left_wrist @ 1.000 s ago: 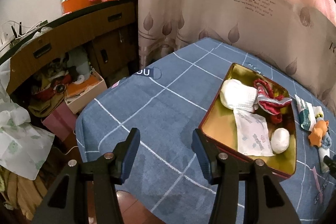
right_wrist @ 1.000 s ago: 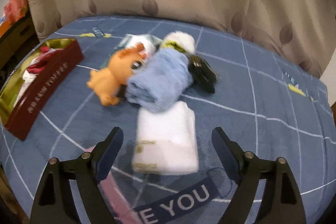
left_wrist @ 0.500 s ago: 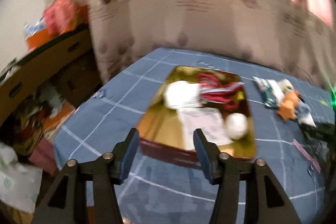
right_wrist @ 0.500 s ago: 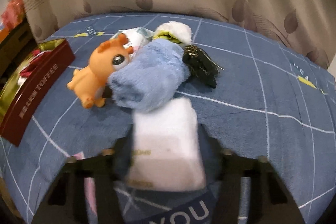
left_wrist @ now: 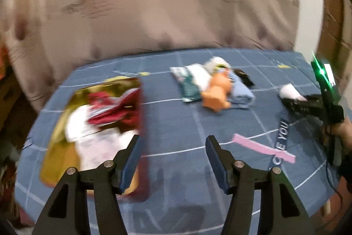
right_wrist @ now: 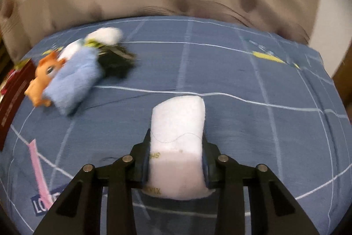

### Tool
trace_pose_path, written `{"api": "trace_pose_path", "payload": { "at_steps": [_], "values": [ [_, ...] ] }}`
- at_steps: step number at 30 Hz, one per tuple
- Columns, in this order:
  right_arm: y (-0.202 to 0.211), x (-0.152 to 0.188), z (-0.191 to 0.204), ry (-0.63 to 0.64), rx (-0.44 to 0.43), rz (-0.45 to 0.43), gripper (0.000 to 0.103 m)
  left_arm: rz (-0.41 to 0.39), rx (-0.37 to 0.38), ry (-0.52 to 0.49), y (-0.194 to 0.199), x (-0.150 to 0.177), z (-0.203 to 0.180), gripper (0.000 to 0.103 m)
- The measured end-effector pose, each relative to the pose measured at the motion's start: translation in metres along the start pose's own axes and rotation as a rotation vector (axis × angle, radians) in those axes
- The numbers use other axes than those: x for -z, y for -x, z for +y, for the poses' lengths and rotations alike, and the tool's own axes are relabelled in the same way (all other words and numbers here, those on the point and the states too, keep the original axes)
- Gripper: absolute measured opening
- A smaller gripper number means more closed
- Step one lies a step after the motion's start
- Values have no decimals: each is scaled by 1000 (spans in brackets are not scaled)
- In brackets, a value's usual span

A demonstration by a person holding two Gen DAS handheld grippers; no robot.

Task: Organize soft objects
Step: 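Grasp the orange toy figure with the left gripper while the right gripper holds the white cloth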

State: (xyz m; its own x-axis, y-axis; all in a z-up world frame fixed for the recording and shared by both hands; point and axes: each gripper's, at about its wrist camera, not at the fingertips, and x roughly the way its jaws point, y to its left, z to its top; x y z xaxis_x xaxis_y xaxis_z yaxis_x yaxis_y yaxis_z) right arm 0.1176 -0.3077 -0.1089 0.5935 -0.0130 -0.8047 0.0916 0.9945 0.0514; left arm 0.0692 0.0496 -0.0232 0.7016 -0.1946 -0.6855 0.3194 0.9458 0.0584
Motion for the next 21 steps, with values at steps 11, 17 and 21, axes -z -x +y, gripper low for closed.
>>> {"api": "trace_pose_path", "payload": {
  "at_steps": [11, 17, 21],
  "values": [
    [1, 1, 5, 29, 28, -4, 34, 152, 201, -85, -68, -48, -44, 61],
    [1, 2, 3, 20, 13, -3, 35, 212, 221, -97, -102, -65, -57, 61],
    [0, 2, 1, 13, 4, -1, 36, 225, 199, -102, -113, -74, -58, 61]
  ]
}}
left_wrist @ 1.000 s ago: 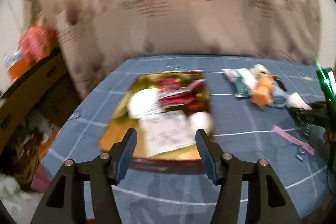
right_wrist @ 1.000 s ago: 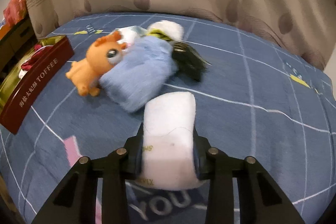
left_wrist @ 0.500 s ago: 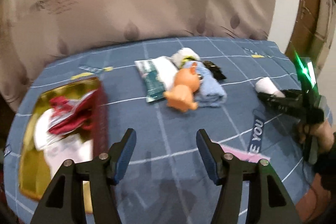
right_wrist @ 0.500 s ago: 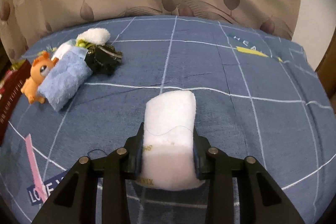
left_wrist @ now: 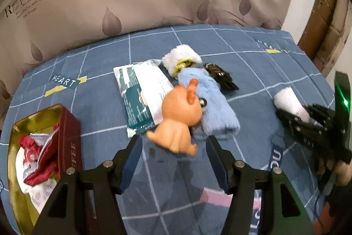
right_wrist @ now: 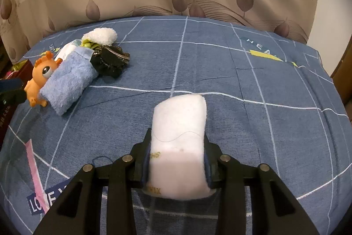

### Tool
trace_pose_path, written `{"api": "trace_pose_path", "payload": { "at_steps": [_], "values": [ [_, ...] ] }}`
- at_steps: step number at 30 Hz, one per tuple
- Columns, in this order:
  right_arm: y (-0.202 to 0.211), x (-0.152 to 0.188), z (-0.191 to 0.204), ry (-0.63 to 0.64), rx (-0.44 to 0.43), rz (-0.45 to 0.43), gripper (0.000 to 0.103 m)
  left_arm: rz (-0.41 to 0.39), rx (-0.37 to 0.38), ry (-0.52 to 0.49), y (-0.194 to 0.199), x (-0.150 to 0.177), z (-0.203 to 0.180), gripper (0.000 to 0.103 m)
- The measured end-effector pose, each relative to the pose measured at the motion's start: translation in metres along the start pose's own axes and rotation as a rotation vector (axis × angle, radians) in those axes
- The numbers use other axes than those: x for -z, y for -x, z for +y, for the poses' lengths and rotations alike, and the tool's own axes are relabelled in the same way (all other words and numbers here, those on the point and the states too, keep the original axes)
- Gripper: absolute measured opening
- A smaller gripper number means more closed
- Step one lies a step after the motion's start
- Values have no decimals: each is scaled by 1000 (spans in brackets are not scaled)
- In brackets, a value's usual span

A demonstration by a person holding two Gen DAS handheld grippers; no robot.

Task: Organize soft objects
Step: 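Grasp the orange toy figure with the left gripper while the right gripper holds the white cloth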

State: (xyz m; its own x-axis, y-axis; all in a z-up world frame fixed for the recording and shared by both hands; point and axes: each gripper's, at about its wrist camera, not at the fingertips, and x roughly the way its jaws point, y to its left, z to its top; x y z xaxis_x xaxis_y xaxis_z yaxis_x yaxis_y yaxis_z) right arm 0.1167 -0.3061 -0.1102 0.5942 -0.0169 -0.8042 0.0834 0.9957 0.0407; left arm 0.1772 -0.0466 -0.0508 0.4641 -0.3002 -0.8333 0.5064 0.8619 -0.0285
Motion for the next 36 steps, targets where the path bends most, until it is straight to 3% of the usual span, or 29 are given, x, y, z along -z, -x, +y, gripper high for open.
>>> {"api": "trace_pose_path", "payload": {
  "at_steps": [19, 21, 22, 36],
  "values": [
    [0, 0, 0, -7, -6, 1, 37, 80, -15, -1, -43, -38, -15, 61],
    [0, 0, 0, -7, -7, 1, 37, 75, -12, 7, -45, -35, -16, 44],
    [0, 0, 0, -7, -7, 1, 37, 75, -9, 11, -46, -33, -17, 41],
    [0, -1, 0, -8, -8, 2, 37, 52, 14, 45, -29, -21, -15, 38]
  ]
}}
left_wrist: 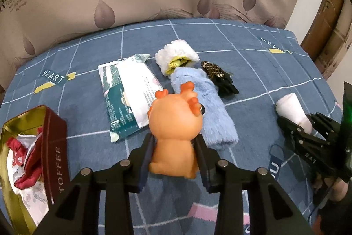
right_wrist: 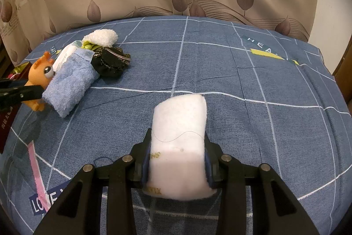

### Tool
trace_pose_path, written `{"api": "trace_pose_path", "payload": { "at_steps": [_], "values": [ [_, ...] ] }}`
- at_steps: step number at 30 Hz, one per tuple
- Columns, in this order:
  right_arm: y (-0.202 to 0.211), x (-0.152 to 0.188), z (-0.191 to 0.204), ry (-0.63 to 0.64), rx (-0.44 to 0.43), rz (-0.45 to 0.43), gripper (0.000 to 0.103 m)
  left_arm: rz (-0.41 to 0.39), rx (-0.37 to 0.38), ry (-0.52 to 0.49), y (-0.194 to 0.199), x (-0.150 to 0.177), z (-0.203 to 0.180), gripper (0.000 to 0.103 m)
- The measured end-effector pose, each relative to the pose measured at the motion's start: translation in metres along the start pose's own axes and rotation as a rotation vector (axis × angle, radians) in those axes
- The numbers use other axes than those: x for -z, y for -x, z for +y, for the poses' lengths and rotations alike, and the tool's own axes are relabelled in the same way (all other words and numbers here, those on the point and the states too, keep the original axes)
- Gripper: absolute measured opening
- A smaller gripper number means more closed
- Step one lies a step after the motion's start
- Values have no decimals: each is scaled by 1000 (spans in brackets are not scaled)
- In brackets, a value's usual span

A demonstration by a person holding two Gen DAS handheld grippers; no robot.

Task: Organize soft objects
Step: 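Grasp the orange toy figure with the left gripper while the right gripper holds the white cloth, then carry the orange toy figure into the tin and open the left gripper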

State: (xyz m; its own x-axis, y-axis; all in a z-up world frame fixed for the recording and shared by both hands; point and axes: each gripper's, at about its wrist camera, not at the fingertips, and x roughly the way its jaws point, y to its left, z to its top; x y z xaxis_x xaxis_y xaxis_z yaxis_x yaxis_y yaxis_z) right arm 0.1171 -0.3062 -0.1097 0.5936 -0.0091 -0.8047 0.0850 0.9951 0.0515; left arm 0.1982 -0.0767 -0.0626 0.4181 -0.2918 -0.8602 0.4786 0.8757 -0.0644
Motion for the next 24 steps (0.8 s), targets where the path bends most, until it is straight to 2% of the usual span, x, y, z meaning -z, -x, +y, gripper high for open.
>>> {"api": "trace_pose_path", "payload": {
  "at_steps": [9, 24],
  "values": [
    [0, 0, 1, 0, 1, 0, 37, -28, -3, -5, 30, 11, 6, 38],
    [0, 0, 1, -1, 0, 1, 37, -93, -64, 63, 95, 25, 53, 38]
  ]
}}
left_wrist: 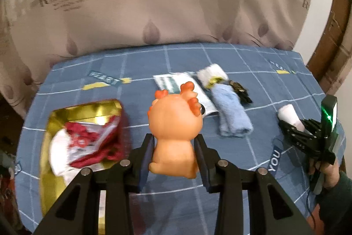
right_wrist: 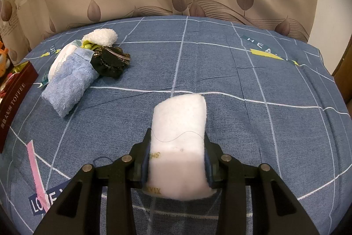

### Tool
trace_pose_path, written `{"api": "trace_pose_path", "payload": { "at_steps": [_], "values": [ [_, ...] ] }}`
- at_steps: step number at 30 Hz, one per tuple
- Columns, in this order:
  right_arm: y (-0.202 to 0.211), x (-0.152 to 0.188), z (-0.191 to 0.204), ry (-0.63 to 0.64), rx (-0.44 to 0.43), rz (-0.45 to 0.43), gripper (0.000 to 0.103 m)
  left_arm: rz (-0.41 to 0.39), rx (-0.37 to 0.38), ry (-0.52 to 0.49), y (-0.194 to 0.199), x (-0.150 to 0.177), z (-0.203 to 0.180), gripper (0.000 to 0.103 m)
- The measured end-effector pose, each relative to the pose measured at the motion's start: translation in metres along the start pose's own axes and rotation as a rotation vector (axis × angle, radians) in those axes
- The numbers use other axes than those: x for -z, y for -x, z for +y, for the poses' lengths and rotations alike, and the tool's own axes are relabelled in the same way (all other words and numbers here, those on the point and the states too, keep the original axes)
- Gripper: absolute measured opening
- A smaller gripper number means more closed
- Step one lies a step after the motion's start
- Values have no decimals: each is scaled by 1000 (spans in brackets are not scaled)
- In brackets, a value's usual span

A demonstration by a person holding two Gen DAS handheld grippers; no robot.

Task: Organize soft objects
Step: 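Carry the orange toy figure into the tin and open the left gripper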

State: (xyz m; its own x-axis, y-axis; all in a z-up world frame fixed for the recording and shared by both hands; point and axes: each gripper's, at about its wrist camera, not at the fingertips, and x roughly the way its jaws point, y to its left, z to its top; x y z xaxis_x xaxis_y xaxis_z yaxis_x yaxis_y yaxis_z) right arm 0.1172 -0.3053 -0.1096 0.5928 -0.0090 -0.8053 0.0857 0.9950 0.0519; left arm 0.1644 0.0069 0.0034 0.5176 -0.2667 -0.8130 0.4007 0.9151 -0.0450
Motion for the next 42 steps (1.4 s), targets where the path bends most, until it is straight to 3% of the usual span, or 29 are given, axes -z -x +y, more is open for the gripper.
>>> {"api": "trace_pose_path", "payload": {
  "at_steps": [8, 19, 27, 42],
  "values": [
    [0, 0, 1, 1, 1, 1, 36, -20, -117, 64, 27, 8, 58, 38],
    [0, 0, -1, 2, 5, 1, 37, 43, -254, 173, 40, 52, 132, 38],
    [0, 0, -1, 3, 5, 1, 37, 91, -300, 218, 22, 72, 149, 38],
    [0, 1, -1, 4, 7, 1, 37, 160, -291, 323, 1, 90, 174, 41]
  ]
}}
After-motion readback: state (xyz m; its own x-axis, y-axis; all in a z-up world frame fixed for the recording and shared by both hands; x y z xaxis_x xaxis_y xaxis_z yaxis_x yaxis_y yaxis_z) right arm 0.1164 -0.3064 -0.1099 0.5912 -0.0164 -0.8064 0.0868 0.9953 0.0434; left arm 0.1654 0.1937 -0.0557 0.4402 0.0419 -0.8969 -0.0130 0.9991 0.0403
